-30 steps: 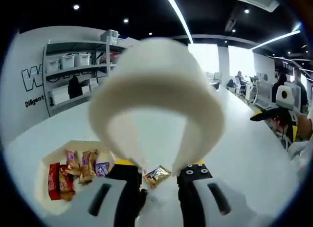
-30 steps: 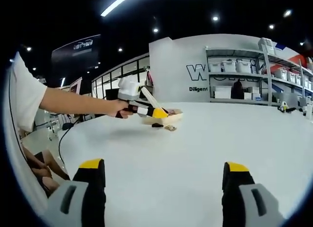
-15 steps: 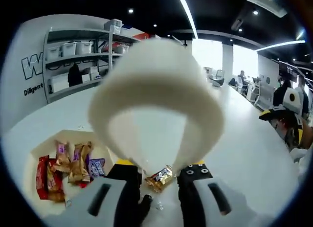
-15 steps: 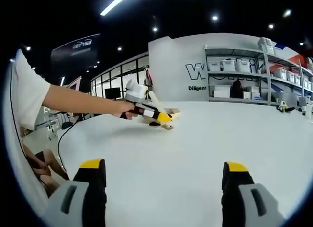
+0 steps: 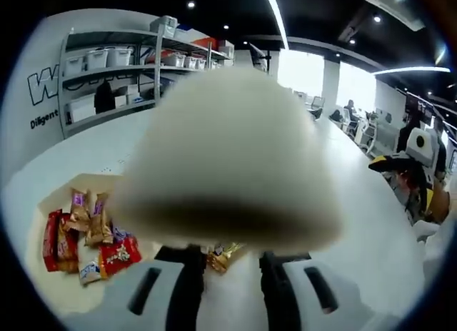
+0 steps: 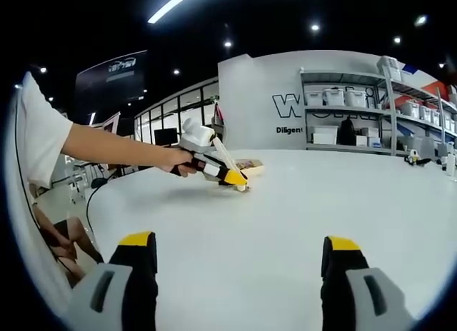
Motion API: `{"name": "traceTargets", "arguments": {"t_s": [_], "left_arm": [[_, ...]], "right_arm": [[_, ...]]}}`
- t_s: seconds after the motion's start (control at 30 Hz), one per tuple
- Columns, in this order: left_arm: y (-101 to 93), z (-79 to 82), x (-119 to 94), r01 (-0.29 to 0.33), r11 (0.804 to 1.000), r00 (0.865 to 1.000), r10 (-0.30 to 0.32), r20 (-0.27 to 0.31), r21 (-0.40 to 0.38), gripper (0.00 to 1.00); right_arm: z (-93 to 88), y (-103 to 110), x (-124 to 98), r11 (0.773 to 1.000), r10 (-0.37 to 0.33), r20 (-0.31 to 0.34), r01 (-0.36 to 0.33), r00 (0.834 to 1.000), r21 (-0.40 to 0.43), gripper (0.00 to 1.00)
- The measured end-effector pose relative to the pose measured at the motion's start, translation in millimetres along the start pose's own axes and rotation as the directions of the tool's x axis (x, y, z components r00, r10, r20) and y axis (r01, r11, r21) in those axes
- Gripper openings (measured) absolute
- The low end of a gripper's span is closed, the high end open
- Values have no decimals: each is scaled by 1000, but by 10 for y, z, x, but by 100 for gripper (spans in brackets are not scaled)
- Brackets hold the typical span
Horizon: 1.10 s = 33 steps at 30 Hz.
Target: Place the target food into the container with the food tongs after gripping and lifting it, then release it inside without dropping or visibly crushing the food.
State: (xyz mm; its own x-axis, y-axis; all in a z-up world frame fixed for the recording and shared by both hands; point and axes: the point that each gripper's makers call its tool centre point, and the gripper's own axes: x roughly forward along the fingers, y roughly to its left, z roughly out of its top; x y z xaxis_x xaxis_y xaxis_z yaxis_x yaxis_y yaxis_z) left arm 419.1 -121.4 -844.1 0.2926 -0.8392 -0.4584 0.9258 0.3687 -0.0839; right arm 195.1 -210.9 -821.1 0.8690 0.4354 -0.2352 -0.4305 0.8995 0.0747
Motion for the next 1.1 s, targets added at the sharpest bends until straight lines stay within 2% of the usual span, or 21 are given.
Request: {"name": "traceTargets", "arguments": {"t_s": [0.37, 0.47, 0.63, 0.7, 0.8, 0.97, 1.1], "left_arm": [[-389, -132, -182, 32, 999, 999, -31, -20, 29, 28], [-486, -165, -257, 40, 999, 999, -40, -15, 12, 28], [-608, -226, -341, 44, 999, 999, -43, -16, 14, 28], [-642, -216, -361, 40, 998, 999, -39, -12, 40, 28], [-600, -189, -361, 12, 1000, 1000, -12, -7, 24, 28], [-410, -192, -342, -111, 992, 994, 110, -30, -64, 28], [-493, -143, -307, -131, 986, 991, 130, -24, -103, 28]], "right_arm": [[45, 97, -51, 1000, 6, 17, -6, 1000, -13, 93], [46, 129, -57, 1000, 11, 17, -11, 1000, -15, 93], [42, 218, -67, 999, 26, 14, -25, 1000, -28, 93], [39, 237, -74, 999, 29, 15, -29, 999, -30, 93], [39, 256, -80, 999, 31, 13, -31, 999, -31, 93], [54, 296, -109, 999, 34, 17, -33, 999, -35, 92], [40, 297, -129, 999, 33, 17, -33, 999, -34, 92]]}}
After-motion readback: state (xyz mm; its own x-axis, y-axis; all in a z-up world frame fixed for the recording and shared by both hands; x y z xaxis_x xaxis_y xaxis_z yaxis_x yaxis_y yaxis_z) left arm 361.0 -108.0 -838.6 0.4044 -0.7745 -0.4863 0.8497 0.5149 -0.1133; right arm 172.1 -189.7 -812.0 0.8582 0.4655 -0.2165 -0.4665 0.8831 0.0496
